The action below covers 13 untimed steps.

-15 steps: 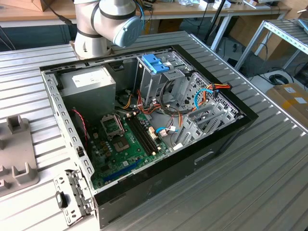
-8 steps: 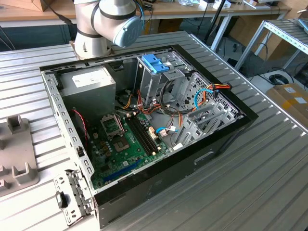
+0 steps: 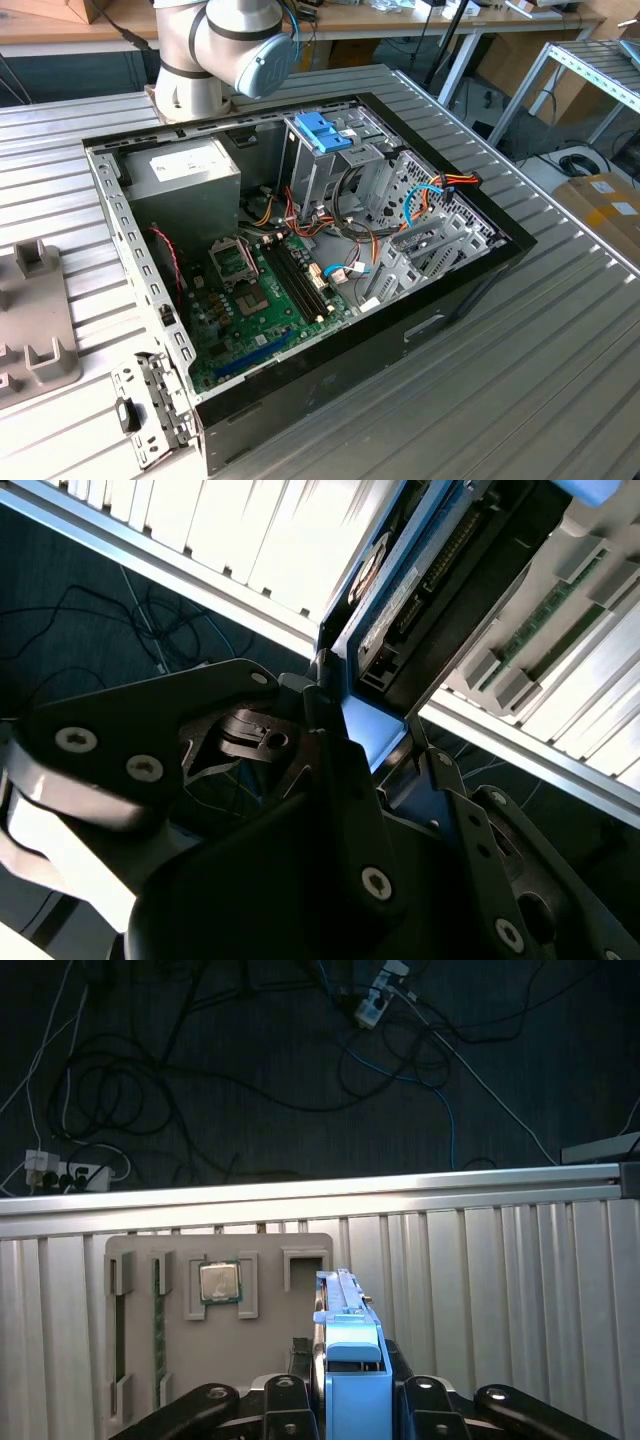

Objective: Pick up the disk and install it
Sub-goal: 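Pick up the disk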

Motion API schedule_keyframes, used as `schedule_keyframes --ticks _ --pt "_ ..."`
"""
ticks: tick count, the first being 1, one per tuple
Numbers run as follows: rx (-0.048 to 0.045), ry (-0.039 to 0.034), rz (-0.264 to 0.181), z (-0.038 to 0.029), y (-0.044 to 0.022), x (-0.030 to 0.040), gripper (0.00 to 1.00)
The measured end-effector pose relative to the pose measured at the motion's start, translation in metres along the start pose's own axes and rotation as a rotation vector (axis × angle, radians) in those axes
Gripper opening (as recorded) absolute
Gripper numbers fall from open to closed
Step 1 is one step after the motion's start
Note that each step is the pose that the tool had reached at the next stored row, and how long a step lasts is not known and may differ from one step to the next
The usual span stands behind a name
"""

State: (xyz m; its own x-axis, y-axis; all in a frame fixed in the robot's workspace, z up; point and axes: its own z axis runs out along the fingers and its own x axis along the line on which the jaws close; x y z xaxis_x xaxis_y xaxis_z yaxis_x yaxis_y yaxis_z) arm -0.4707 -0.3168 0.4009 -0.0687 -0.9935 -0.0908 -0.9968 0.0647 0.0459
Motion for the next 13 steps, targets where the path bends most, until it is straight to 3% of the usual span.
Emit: schedule_keyframes --ticks 13 --pt "0.0001 0.0000 0.000 -0.0071 0.0003 -0.0007 0.37"
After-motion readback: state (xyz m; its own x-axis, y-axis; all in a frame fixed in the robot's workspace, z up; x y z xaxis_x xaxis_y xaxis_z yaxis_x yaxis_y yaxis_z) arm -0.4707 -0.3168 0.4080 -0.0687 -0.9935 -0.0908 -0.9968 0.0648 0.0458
